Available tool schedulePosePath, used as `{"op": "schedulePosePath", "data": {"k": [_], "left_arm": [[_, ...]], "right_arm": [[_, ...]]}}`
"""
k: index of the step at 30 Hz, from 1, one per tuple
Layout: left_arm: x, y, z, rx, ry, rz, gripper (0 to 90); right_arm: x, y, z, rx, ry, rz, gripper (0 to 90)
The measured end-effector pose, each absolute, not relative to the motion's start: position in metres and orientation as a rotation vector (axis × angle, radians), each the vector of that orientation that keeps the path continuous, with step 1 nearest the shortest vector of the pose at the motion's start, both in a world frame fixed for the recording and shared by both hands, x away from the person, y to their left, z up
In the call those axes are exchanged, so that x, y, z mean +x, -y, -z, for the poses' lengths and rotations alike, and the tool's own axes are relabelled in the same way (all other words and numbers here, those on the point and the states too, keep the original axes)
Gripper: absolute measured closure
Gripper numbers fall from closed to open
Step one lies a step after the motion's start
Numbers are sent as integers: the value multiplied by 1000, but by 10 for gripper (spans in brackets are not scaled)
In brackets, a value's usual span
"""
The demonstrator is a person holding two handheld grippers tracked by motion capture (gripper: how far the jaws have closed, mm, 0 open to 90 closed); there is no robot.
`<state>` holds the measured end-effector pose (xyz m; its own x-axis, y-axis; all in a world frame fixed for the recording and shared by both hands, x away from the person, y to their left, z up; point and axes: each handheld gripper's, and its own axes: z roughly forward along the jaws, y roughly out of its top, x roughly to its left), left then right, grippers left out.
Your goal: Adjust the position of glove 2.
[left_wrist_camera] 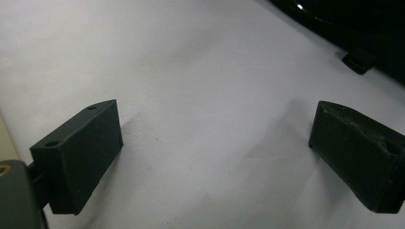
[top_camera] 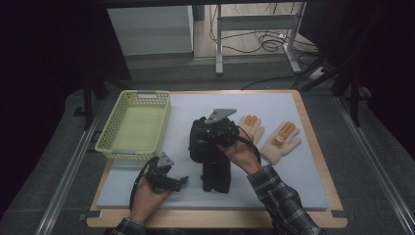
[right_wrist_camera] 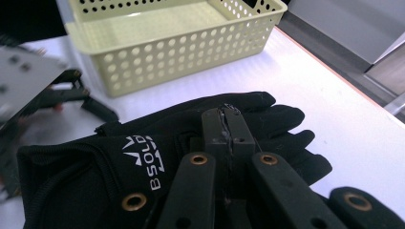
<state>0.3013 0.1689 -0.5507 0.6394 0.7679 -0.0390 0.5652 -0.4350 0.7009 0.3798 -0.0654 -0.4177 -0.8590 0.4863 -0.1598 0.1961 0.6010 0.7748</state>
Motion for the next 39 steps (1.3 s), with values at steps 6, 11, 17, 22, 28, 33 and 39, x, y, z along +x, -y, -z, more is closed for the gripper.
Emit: {"op": "schedulePosePath", "data": {"k": [6,11,17,22,28,33,39], "left_arm": [[301,-169,551,2159,-1035,-372,41],[301,-168,551,2154,-1039,-371,41],[301,-169,551,2158,-1035,-374,42],[301,-169,551,2156,-1037,-373,42],[301,-169,551,2156,-1037,-373,42],[301,-169,551,2157,-1037,-373,42],[301,-168,551,2157,-1037,-374,42]], "right_arm": [[355,84,429,543,-2469,-1085,890],[342,96,450,567,-2483,-1070,890],[338,100,486,635,-2531,-1050,888],[339,100,508,674,-2569,-1036,833],[341,113,494,710,-2552,-1114,657],[340,134,488,757,-2523,-1125,666],[336,157,494,806,-2520,-1128,830]]}}
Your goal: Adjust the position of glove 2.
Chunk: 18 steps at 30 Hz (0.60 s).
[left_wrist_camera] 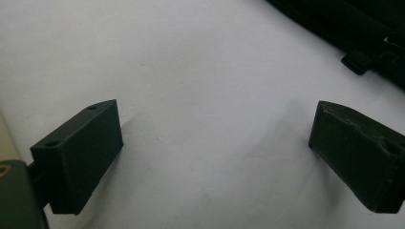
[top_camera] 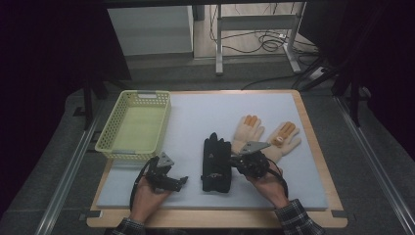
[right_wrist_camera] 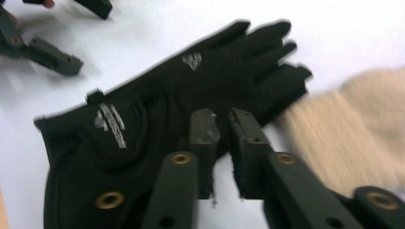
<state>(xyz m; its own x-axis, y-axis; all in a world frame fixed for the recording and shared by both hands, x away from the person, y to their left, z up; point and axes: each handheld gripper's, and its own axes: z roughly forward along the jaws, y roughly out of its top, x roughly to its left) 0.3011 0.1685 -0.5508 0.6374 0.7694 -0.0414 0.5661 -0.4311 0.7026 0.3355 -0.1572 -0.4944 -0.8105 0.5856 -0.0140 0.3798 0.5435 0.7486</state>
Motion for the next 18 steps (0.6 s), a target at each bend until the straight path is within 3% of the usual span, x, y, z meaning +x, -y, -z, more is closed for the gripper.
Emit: {"op": "schedulePosePath", "data": {"k": [6,18], "left_arm": [[301,-169,551,2161,-1034,-374,43],[301,-171,550,2142,-1052,-352,49]], "right_arm": [[328,171,509,820,-2533,-1126,880],[316,173,530,771,-2596,-1167,880]]}}
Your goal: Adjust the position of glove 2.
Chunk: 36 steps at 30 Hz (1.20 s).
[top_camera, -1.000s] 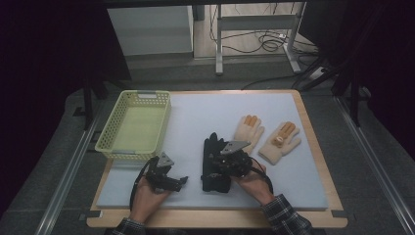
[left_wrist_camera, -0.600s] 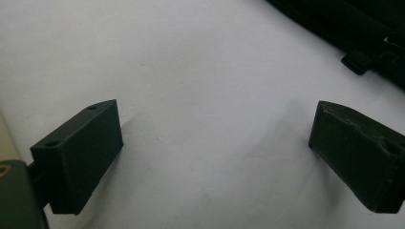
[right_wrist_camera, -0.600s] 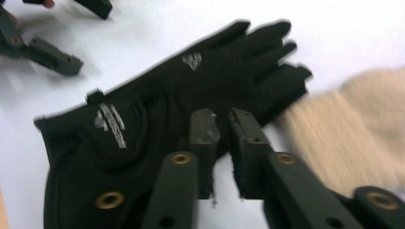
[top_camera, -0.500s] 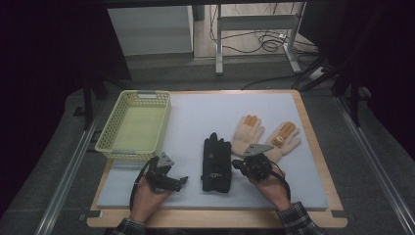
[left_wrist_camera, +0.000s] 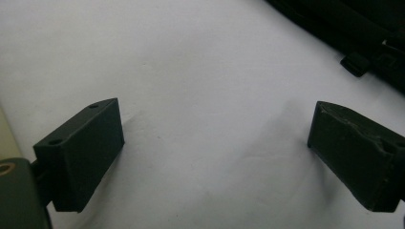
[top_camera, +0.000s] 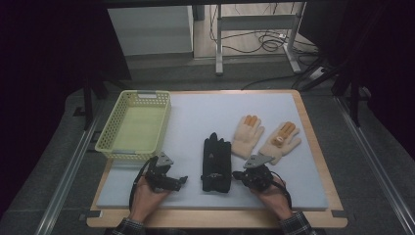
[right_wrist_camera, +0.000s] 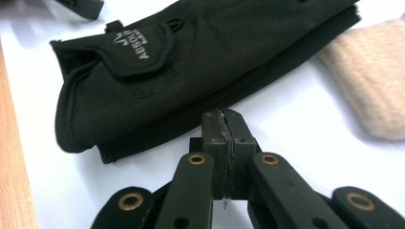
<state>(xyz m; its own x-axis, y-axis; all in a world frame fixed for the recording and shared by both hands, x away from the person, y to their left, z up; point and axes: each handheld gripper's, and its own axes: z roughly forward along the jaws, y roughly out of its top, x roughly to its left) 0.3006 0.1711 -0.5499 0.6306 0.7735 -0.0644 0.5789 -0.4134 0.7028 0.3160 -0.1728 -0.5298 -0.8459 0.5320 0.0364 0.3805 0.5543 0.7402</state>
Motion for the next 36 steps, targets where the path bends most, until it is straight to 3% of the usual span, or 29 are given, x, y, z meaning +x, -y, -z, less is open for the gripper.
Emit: {"op": "schedulePosePath", "data": {"k": [8,36], "left_arm": [[294,-194,551,2146,-1085,-374,30],[293,-194,552,2140,-1082,-379,33]], "right_arm": [[315,168,533,744,-2625,-1186,882],[326,111,536,694,-2633,-1170,869]]}}
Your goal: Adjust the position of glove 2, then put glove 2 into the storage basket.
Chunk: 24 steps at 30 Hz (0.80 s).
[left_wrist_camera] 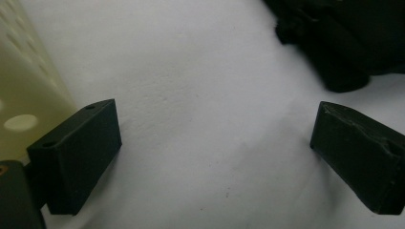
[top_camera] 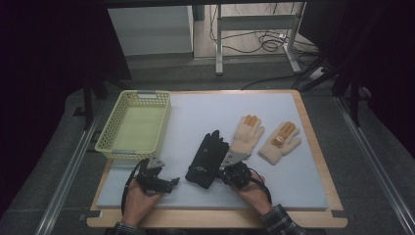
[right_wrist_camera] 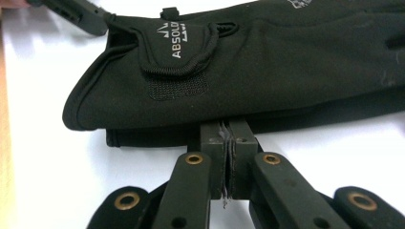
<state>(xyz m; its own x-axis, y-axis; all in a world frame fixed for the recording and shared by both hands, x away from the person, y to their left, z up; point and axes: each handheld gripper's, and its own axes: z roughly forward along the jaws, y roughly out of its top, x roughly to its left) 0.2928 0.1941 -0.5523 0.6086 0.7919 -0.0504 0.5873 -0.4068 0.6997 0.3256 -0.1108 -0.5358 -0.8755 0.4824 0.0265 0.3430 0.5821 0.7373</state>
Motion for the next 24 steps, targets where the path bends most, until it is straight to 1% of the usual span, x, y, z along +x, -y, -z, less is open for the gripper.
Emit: {"op": "schedulePosePath", "data": {"k": [21,23,24], "left_arm": [[293,-194,552,2140,-1081,-380,35],[293,-194,552,2140,-1081,-379,35],[293,-194,552,2140,-1081,-379,35]], "right_arm": [[352,71,538,703,-2610,-1155,870],[352,70,538,701,-2608,-1154,857],[351,71,538,693,-2611,-1154,832]]}}
